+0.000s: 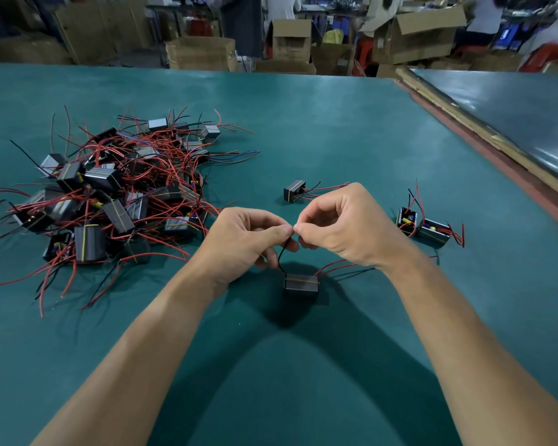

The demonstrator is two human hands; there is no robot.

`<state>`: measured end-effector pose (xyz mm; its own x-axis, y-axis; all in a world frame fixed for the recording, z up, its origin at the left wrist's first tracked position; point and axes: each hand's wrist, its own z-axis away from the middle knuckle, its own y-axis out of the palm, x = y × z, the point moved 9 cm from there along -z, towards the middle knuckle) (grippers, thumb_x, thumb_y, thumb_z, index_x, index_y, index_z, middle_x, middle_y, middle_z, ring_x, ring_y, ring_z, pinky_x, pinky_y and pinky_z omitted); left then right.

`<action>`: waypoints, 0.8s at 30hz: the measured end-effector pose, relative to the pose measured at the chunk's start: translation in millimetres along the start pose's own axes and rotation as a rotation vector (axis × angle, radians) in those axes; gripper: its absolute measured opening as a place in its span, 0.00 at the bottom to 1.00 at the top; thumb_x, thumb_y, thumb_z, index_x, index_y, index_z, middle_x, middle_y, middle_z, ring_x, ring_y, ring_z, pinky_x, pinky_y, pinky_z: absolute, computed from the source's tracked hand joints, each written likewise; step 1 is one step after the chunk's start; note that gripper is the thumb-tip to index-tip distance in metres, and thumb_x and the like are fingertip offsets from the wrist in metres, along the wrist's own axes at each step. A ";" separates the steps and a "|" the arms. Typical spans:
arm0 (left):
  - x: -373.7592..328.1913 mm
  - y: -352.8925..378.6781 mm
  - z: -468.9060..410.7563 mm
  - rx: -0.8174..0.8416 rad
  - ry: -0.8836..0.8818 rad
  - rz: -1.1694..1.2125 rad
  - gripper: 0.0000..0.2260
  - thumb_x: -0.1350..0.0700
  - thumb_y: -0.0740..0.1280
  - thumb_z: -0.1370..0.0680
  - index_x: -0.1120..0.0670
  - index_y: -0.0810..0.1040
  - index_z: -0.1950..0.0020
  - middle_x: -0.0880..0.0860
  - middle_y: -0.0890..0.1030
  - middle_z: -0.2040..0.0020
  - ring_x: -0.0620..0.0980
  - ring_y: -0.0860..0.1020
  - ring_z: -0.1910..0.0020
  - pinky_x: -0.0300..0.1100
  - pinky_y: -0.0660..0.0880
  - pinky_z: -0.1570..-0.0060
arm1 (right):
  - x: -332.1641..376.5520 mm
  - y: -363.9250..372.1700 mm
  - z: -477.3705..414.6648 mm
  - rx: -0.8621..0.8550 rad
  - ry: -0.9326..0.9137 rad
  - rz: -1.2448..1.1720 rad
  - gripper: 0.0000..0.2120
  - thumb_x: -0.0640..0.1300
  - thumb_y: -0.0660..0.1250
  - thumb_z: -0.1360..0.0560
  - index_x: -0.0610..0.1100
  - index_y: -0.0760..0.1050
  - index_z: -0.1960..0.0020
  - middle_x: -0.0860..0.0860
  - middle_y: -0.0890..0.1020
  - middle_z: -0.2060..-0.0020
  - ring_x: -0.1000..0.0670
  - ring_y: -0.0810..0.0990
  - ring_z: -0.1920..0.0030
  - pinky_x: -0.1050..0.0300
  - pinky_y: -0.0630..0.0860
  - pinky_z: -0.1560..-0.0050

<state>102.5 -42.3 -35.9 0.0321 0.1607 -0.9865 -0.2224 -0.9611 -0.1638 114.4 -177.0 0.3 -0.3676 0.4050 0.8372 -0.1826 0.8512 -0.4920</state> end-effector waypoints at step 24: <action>-4.3 -1.0 0.6 -0.035 0.039 0.019 0.06 0.62 0.67 0.21 0.59 0.81 0.57 0.52 0.84 0.65 0.45 0.75 0.76 0.34 0.71 0.73 | -13.5 6.4 0.4 0.069 0.142 -0.218 0.09 0.36 0.68 0.22 0.37 0.83 0.59 0.45 0.84 0.70 0.48 0.83 0.67 0.58 0.80 0.64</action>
<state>102.0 -41.9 -31.5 0.0666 0.1341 -0.9887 -0.1891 -0.9713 -0.1445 117.9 -177.1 -14.2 -0.1817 0.2620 0.9478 -0.3071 0.9005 -0.3079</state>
